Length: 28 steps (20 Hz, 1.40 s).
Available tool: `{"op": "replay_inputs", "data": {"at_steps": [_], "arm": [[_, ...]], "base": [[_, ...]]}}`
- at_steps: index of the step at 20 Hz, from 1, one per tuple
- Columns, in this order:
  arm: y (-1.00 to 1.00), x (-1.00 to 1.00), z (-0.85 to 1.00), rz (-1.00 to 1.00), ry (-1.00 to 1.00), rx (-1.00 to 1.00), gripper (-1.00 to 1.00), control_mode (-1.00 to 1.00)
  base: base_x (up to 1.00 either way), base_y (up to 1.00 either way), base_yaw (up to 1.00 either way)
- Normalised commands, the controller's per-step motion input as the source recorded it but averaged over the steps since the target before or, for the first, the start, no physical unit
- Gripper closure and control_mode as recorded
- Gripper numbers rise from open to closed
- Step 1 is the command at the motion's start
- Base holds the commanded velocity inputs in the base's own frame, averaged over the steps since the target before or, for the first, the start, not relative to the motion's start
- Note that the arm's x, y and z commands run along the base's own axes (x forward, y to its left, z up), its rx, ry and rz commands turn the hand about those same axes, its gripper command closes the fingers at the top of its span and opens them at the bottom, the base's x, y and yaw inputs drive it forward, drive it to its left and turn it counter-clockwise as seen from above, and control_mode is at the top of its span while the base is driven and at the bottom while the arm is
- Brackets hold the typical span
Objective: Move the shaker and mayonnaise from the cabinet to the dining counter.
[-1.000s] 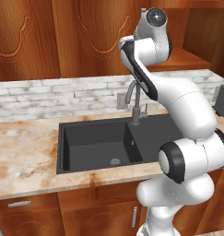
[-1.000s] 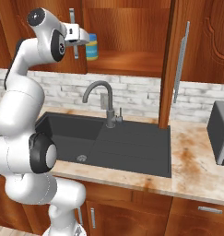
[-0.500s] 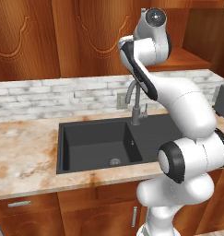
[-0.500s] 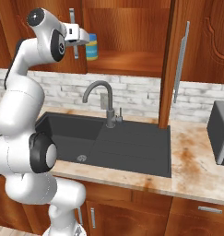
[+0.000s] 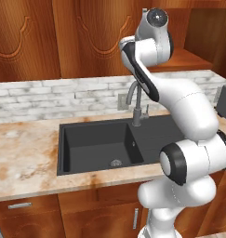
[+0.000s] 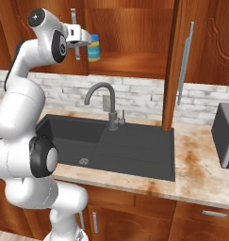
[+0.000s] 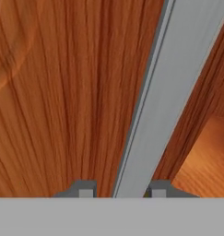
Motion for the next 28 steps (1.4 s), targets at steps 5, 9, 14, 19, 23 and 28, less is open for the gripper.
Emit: {"op": "replay_inputs", "data": {"at_steps": [5, 9, 14, 19, 23, 28], "arm": [[0.0, 0.23, -0.11, -0.1, 0.0, 0.0, 1.0, -1.0], [0.0, 0.49, -0.16, -0.04, 0.0, 0.0, 1.0, -1.0], [0.0, 0.79, -0.45, 0.02, -0.01, 0.0, 1.0, -1.0], [-0.06, 0.95, -0.8, 0.12, -0.12, 0.0, 1.0, -1.0], [-0.15, 0.99, -0.85, 0.12, -0.2, 0.0, 1.0, -1.0], [-0.01, 1.0, -0.82, 0.07, -0.13, 0.0, 1.0, -1.0]], "base": [[0.0, 0.0, 0.0], [0.0, 0.0, 0.0], [0.0, 0.0, 0.0], [0.0, 0.0, 0.0], [0.0, 0.0, 0.0], [0.0, 0.0, 0.0]]}}
